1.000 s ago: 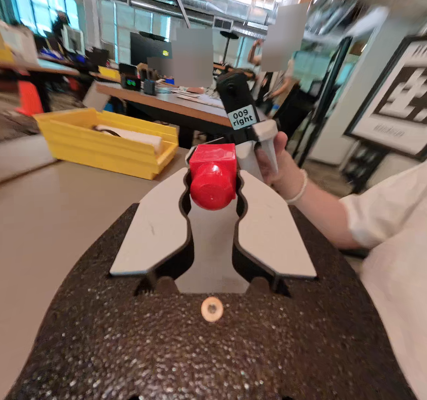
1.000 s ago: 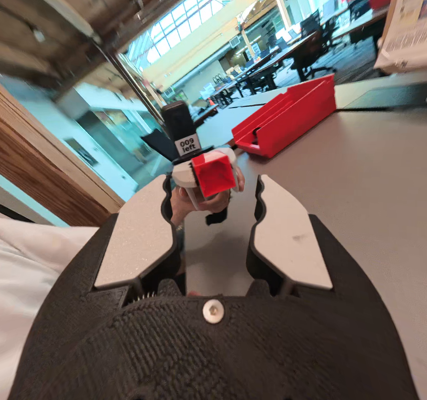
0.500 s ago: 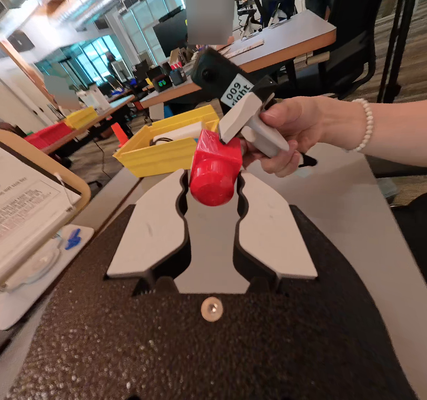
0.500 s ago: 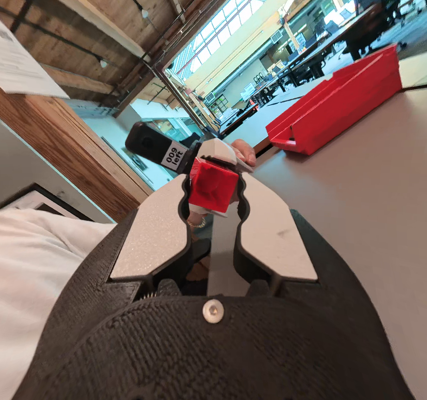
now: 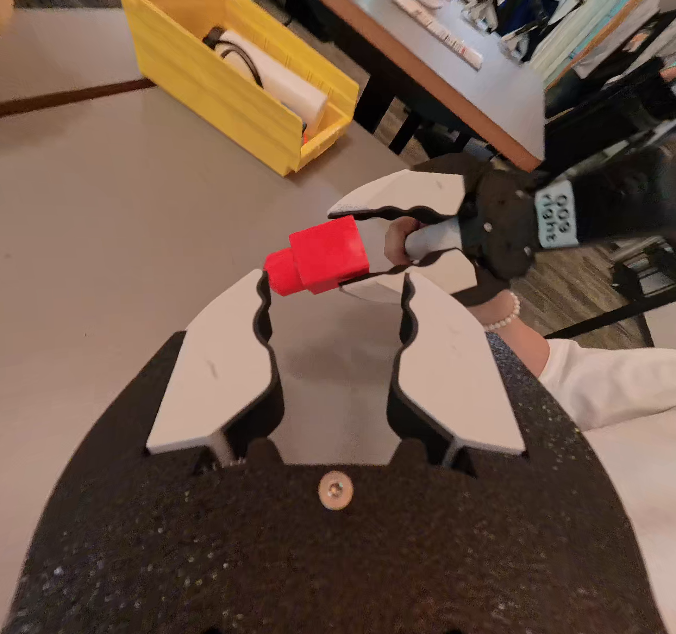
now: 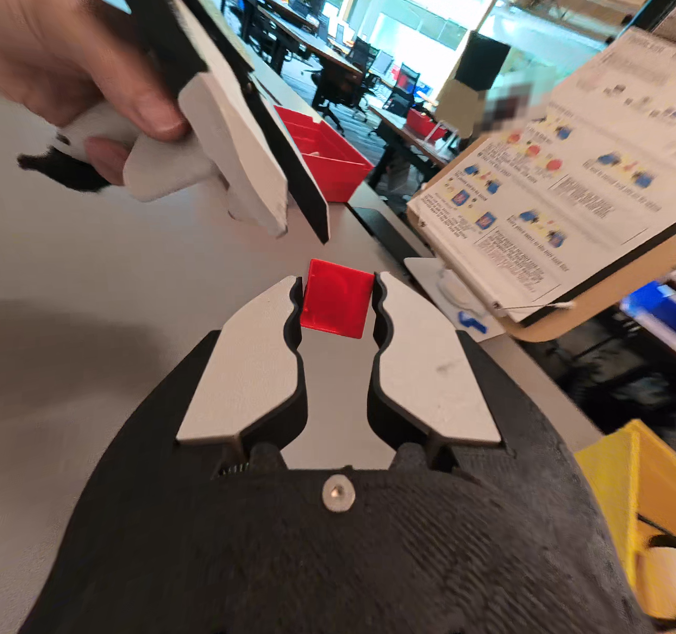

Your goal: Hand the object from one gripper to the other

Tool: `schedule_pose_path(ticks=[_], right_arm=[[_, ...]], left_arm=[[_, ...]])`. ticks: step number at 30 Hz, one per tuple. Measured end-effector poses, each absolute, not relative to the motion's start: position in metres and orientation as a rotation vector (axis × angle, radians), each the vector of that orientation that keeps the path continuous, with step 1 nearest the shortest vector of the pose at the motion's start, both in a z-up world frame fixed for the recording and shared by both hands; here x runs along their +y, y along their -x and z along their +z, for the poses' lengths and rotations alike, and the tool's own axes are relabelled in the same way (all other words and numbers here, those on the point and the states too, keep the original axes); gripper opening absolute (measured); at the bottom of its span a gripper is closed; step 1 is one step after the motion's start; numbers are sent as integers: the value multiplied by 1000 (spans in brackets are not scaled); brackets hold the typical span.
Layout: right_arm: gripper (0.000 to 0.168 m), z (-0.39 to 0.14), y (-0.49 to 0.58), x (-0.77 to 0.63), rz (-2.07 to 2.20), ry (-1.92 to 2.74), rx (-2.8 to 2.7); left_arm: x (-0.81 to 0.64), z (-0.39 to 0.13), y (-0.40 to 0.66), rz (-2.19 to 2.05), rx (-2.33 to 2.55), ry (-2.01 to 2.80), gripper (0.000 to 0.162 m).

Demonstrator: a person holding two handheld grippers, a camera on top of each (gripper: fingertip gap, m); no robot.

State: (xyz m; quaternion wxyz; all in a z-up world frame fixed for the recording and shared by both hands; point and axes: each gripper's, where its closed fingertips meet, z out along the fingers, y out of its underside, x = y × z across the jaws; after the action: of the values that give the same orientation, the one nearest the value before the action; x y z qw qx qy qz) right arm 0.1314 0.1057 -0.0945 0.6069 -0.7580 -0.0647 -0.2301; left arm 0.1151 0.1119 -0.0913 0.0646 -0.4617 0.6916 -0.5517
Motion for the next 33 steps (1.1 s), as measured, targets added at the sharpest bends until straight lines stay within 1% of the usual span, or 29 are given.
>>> schedule_pose_path(ticks=[3,6,9,10,12,13,14,21,24,25,28,30,31,33], right_arm=[[36,-90,-130,109,-693,1712,-220],[36,-85,-127,111,-778,1650,-280],[36,-84,-122,112,-784,1616,-324],[36,-82,-121,112,-788,1597,-324],[36,-84,-118,114,-779,1608,-344],[36,-84,-119,115,-788,1608,-341],[36,-85,-119,115,-793,1612,-347],[36,-93,-121,117,-818,1650,-371],[36,-91,-121,116,-786,1630,-333],[37,-89,-121,116,-740,1620,-305],[58,-82,-119,109,-458,1598,-177],[77,-74,-121,103,-183,1558,-40],[81,-69,-122,99,-24,1516,40],[82,-58,-122,93,363,1392,213]], left_arm=[[112,-100,-121,-1553,2115,1475,72],[120,-103,-128,-1510,2104,1537,84],[119,-102,-129,-1569,2120,1568,83],[118,-103,-129,-1572,2133,1576,86],[116,-102,-127,-1611,2157,1563,74],[114,-100,-126,-1643,2164,1549,62],[113,-100,-125,-1659,2166,1548,60],[115,-108,-128,-1641,2163,1526,60],[114,-106,-131,-1732,2110,1491,59],[115,-102,-133,-1780,2073,1466,60],[125,-86,-139,-1879,1931,1318,59],[128,-71,-135,-1939,1878,1121,59],[127,-65,-130,-1973,1868,1020,59],[121,-55,-117,-2002,1861,774,59]])
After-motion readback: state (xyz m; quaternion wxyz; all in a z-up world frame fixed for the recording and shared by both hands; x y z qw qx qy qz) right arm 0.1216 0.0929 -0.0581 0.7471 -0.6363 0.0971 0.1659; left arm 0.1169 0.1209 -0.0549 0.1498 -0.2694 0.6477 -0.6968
